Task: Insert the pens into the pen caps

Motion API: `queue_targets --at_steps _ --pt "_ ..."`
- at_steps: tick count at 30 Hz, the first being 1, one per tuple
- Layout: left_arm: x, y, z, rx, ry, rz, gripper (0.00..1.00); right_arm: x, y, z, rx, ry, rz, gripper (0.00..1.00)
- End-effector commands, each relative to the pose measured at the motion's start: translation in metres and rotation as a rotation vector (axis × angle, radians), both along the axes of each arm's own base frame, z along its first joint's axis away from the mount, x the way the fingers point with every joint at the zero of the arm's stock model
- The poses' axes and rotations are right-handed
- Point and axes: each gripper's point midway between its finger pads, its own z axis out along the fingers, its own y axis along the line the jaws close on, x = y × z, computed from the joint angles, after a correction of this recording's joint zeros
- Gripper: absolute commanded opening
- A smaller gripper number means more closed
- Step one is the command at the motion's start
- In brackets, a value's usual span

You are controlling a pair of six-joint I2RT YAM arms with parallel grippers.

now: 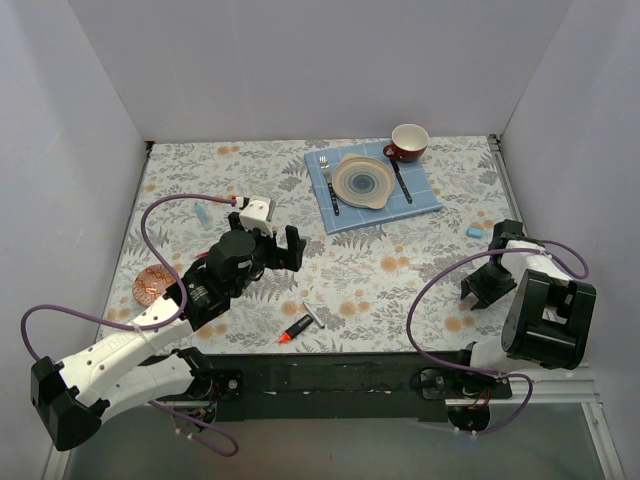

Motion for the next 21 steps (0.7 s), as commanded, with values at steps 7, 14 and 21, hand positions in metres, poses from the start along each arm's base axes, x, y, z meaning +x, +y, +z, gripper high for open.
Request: queue_targets --at_steps 7,14,21 --pt "-0.003 0.0 0.01 -0.017 -0.031 -0.014 0.98 0.035 -0.024 0.023 -0.098 -0.117 -0.052 0.59" --pt "-0.002 0.008 0.016 -0.031 -0.05 0.023 0.98 0.022 -0.064 0.058 -0.334 -0.14 -0.259 0.74" --pt "-0.003 -0.006 0.004 -0.028 -0.021 -0.012 0.98 0.016 -0.071 0.056 -0.38 -0.143 -0.3 0.73"
